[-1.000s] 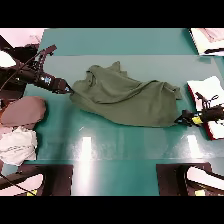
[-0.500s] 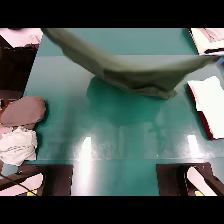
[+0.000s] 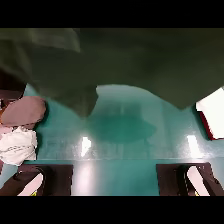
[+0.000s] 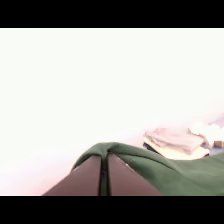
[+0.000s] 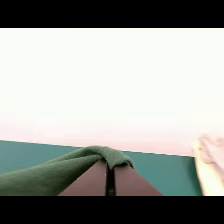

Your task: Fold the shirts.

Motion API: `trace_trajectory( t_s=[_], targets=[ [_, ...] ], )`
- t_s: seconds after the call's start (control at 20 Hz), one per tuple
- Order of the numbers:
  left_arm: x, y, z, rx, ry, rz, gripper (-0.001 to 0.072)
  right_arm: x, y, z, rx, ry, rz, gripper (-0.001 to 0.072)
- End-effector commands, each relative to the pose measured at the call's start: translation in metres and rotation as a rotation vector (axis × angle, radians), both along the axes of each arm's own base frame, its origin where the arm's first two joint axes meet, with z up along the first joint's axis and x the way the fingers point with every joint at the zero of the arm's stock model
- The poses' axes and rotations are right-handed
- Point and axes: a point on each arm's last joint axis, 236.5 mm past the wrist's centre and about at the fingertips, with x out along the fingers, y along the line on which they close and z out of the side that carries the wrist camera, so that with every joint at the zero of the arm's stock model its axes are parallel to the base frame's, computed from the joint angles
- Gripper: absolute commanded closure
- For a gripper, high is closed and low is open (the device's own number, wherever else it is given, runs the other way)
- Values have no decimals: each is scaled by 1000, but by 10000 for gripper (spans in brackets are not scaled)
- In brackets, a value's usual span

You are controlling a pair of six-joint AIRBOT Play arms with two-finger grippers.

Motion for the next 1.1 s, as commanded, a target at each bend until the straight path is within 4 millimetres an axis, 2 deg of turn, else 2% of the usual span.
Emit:
trace_trajectory(
  t_s=[0.0, 0.1, 0.2, 0.3, 0.35, 0.45, 0.55, 0.6, 0.65, 0.75, 0.85, 0.95, 1.05],
  targets=[
    [-9, 16, 6, -4, -38, 83, 683, -18, -30, 2, -24, 70, -182, 696],
    [50, 24, -41, -11, 142, 114, 683, 1, -38, -22, 15, 192, -144, 696],
    [115, 19, -117, 25, 396, 91, 683, 35, -45, -72, 85, 383, -60, 696],
    [165, 14, -204, 80, 673, 59, 682, 72, -52, -146, 159, 625, 6, 696],
    [187, 13, -248, 108, 806, 42, 682, 89, -56, -191, 179, 768, 4, 696],
    [218, 8, -321, 140, 1028, -6, 682, 108, -64, -277, 152, 1053, -32, 696],
    [249, 6, -380, 140, 1173, -30, 682, 130, -59, -343, 115, 1244, -32, 696],
    [266, 7, -404, 128, 1208, -24, 682, 143, -54, -368, 108, 1301, -20, 696],
    [286, 8, -425, 107, 1226, -9, 682, 157, -51, -393, 111, 1348, -20, 696],
    [321, 12, -454, 79, 1210, 22, 681, 190, -48, -432, 106, 1358, -14, 696],
    [348, 16, -470, 50, 1173, 55, 682, 222, -51, -458, 143, 1311, -46, 696],
    [368, 22, -474, 52, 1106, 83, 682, 250, -56, -467, 167, 1231, -68, 696],
    [386, 28, -464, 49, 1013, 118, 681, 276, -62, -459, 180, 1122, -95, 696]
  ],
)
